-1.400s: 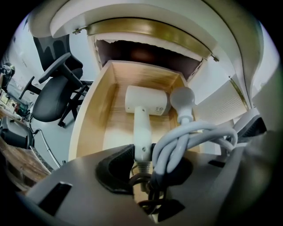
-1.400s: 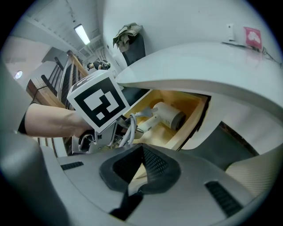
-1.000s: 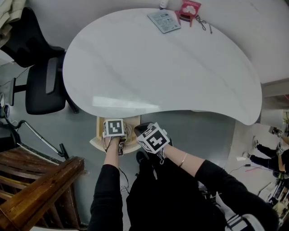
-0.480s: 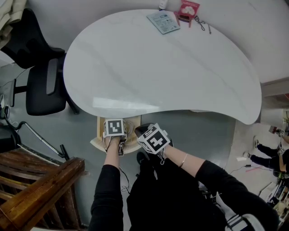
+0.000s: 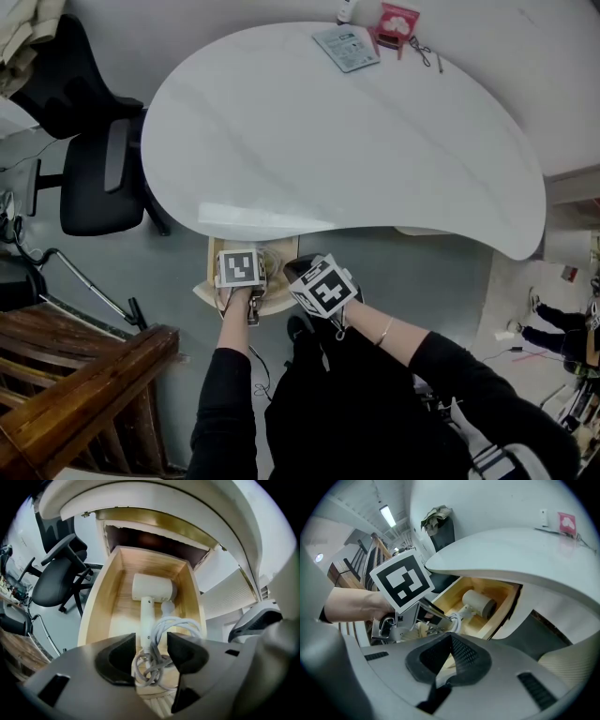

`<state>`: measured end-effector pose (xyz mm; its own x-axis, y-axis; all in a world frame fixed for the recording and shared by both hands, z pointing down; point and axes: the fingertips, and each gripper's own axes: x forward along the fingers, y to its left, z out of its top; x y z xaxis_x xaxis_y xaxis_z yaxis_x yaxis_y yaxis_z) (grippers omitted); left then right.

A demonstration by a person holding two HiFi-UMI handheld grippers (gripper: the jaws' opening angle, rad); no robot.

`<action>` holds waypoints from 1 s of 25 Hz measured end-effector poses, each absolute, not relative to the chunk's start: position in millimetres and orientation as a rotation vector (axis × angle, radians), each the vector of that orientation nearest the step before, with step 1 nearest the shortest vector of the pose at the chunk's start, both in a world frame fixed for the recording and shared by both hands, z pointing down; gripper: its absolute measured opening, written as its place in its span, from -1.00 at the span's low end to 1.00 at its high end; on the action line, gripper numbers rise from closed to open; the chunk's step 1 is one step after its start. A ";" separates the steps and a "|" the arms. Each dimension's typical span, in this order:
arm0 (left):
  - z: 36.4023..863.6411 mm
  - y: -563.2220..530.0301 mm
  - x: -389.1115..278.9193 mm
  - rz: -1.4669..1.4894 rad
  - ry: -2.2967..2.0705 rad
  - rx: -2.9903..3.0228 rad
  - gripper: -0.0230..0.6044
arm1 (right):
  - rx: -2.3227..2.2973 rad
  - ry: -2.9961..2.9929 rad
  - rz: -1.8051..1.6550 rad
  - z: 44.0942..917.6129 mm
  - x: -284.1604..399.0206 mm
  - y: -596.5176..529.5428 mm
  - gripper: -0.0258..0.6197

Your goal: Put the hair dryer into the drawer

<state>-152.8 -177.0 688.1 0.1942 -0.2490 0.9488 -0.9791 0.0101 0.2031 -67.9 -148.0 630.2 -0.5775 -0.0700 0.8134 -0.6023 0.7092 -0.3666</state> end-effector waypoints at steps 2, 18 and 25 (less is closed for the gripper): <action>682.3 -176.7 -154.4 0.888 -1.259 1.459 -0.21 | 0.513 -2.083 0.811 629.0 -68.0 -147.0 -0.91; 619.7 -171.7 -177.8 0.710 -1.420 1.568 -0.55 | 0.564 -2.137 0.803 606.8 -68.1 -145.8 -0.91; 585.7 -161.0 -186.2 0.603 -1.499 1.644 -0.80 | 0.592 -2.189 0.756 586.7 -65.3 -146.4 -0.91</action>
